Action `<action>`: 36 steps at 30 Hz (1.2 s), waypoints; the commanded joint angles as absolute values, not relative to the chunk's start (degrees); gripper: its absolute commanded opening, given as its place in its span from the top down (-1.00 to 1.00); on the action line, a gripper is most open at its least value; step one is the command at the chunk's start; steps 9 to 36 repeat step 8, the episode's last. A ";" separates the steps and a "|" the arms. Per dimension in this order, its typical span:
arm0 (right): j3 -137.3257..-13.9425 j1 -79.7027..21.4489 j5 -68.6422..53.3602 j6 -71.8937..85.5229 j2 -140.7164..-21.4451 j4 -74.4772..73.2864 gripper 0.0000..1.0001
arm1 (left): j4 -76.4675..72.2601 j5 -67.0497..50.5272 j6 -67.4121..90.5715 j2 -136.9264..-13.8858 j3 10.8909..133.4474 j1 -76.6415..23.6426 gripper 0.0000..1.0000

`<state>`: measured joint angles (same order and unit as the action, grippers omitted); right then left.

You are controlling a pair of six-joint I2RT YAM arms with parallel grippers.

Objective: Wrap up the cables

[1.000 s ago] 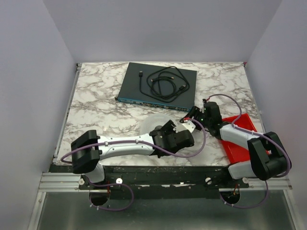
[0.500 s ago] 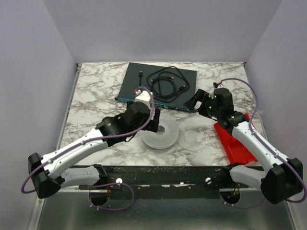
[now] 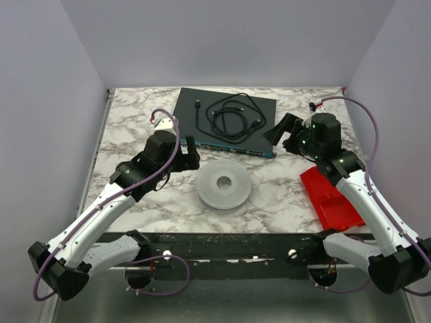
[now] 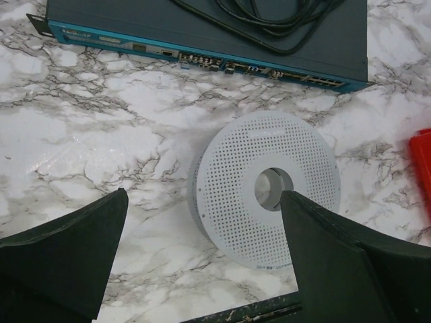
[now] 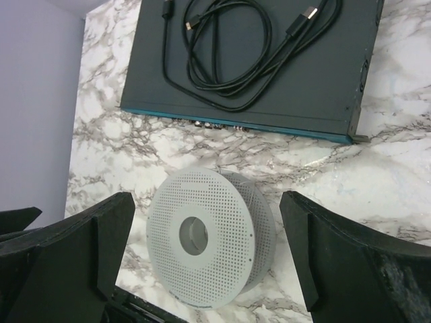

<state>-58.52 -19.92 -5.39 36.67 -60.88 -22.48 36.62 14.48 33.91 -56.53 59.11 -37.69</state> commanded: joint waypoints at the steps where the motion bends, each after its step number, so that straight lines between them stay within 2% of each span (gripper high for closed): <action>1: -60.91 -20.36 -2.56 34.28 -62.45 -26.10 -1.00 | 36.13 10.47 35.66 -56.16 59.14 -36.42 -0.97; 8: -58.10 -20.38 -2.46 34.55 -61.79 -23.56 -1.00 | 32.90 9.96 35.15 -52.93 56.30 -35.93 -0.98; 36: -58.10 -20.38 -2.46 34.55 -61.79 -23.56 -1.00 | 32.90 9.96 35.15 -52.93 56.30 -35.93 -0.98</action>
